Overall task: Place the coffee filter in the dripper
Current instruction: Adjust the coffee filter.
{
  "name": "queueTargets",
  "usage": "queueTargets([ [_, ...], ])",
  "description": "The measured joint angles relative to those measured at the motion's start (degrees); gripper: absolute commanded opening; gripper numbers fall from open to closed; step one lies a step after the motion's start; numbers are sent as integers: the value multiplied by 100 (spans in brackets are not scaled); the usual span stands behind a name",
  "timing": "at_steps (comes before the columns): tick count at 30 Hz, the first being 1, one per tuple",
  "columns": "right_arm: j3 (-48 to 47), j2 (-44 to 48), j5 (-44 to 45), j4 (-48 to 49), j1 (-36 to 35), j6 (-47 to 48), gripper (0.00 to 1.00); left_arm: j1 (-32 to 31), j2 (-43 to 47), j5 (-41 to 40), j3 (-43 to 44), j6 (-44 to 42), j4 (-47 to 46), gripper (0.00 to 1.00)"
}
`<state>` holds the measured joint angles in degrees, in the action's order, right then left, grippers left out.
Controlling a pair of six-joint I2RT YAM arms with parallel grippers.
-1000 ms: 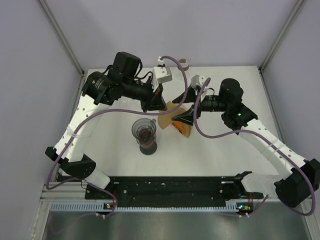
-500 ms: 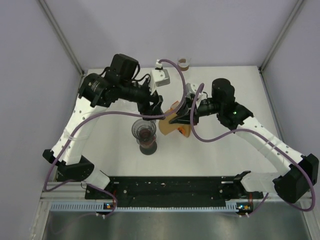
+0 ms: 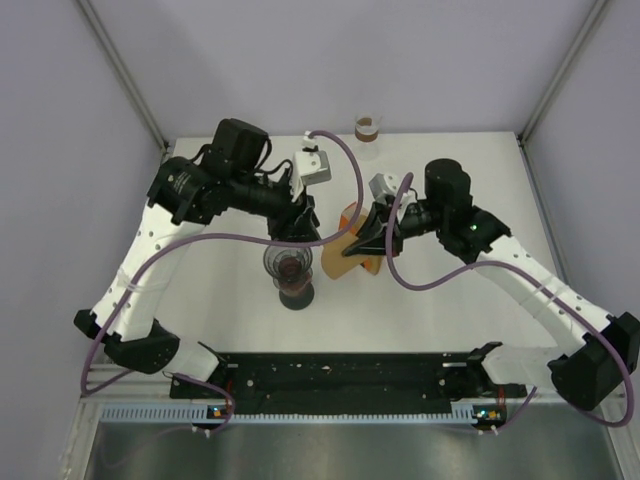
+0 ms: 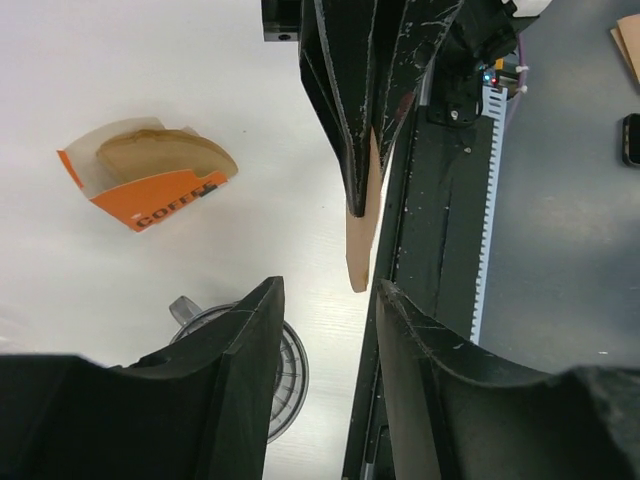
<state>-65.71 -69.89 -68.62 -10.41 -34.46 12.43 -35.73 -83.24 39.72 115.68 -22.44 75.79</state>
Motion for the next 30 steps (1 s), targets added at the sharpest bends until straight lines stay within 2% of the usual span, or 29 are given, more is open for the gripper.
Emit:
queueTargets([
  [3, 0, 63, -7, -20, 0, 2, 0, 0, -98, 133, -122, 17, -15, 31],
  [9, 0, 157, -4, -35, 0, 4, 0, 0, -192, 369, -190, 44, -28, 27],
  [19, 0, 157, 42, -39, 0, 50, 0, -24, -192, 640, -238, 50, -33, 31],
  [23, 0, 157, 92, -42, 0, 59, 0, -44, -192, 684, -282, 33, -28, 37],
  [30, 0, 157, 133, -79, 0, 107, 0, -44, -190, 695, -286, -72, -11, 36],
])
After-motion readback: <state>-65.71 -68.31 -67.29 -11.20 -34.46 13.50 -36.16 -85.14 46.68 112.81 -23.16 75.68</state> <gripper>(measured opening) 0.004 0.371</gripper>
